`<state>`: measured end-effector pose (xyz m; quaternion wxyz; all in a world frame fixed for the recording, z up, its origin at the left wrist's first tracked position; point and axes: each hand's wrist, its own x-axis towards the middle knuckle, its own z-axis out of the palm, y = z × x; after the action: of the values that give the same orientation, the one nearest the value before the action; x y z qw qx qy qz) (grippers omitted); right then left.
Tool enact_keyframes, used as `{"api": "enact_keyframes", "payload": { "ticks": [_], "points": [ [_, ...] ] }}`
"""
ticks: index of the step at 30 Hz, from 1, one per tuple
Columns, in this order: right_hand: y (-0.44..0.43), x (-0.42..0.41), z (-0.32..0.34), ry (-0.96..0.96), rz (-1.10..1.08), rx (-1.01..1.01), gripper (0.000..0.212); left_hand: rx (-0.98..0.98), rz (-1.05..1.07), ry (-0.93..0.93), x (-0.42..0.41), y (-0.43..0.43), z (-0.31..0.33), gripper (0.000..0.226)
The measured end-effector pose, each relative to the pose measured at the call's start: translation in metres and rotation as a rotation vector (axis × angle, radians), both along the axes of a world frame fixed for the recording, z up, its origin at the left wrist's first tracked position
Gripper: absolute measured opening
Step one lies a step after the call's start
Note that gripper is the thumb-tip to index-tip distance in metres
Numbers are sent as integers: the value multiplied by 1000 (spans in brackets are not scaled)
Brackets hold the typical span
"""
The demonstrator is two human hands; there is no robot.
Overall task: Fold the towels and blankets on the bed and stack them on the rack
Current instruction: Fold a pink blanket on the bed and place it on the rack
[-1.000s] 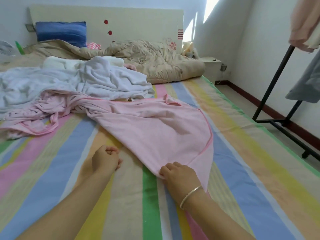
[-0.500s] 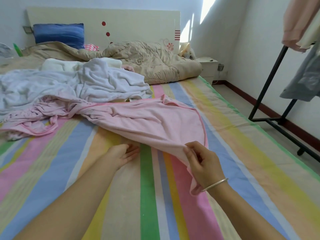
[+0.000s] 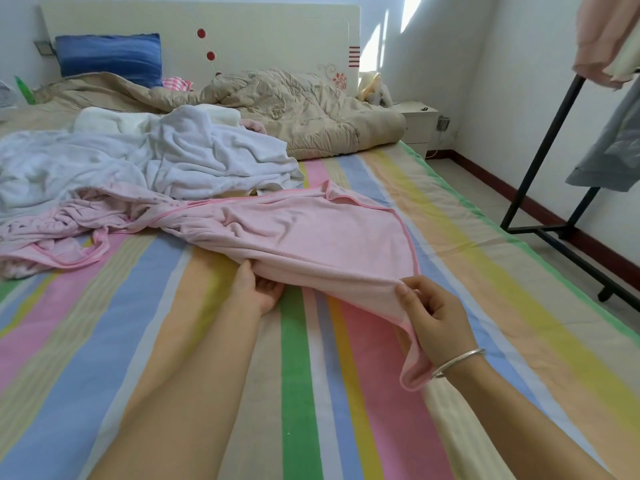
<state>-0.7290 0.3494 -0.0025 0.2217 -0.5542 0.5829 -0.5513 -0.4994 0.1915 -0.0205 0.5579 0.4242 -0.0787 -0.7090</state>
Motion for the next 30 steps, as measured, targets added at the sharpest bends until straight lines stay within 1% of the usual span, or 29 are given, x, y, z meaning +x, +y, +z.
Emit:
{"api": "enact_keyframes", "payload": {
  "ticks": [2, 4, 5, 8, 11, 13, 14, 15, 16, 17, 18, 19, 20, 21, 22, 23, 24, 26, 28, 30],
  "points": [
    [0, -5, -5, 24, -17, 20, 24, -13, 60, 20, 10, -4, -3, 30],
    [-1, -8, -10, 40, -30, 41, 23, -21, 137, 73, 24, -6, -3, 29],
    [-1, -11, -13, 51, -36, 48, 22, -15, 149, 58, 31, -7, -4, 26],
    [1, -9, -15, 97, -34, 77, 18, -25, 166, -82, 61, -3, -2, 23],
    [4, -1, -15, 234, -35, 94, 17, -60, 228, -112, 88, 10, 7, 27],
    [6, 8, -13, 393, -50, 135, 15, -62, 257, -160, 102, 28, 22, 26],
    [10, 12, -10, 478, -55, 174, 14, -54, 275, -202, 113, 40, 31, 21],
    [12, 14, -10, 559, -71, 209, 15, -39, 295, -278, 129, 48, 35, 19],
    [17, 14, -9, 637, -89, 230, 16, -16, 326, -380, 147, 58, 38, 28],
    [23, 12, -10, 707, -103, 247, 17, 5, 372, -477, 169, 71, 38, 41],
    [29, 8, -10, 763, -118, 271, 19, 30, 453, -550, 192, 82, 33, 49],
    [34, 4, -13, 814, -137, 306, 20, 54, 515, -621, 213, 95, 25, 48],
    [40, 1, -14, 863, -149, 337, 22, 73, 537, -736, 228, 113, 19, 40],
    [46, 1, -17, 912, -149, 363, 23, 97, 523, -889, 238, 133, 11, 35],
    [51, 0, -20, 960, -146, 377, 25, 136, 459, -1076, 242, 148, 1, 36],
    [56, 1, -23, 998, -138, 387, 27, 155, 393, -1218, 242, 165, -7, 40],
    [61, 1, -26, 1016, -136, 398, 28, 167, 348, -1309, 241, 178, -15, 40],
    [70, -3, -31, 1012, -156, 414, 29, 165, 278, -1427, 231, 195, -22, 40],
    [84, -11, -34, 996, -191, 411, 29, 141, 228, -1497, 224, 208, -23, 39],
    [99, -21, -37, 985, -218, 399, 28, 155, 182, -1556, 216, 221, -23, 29]
  ]
}}
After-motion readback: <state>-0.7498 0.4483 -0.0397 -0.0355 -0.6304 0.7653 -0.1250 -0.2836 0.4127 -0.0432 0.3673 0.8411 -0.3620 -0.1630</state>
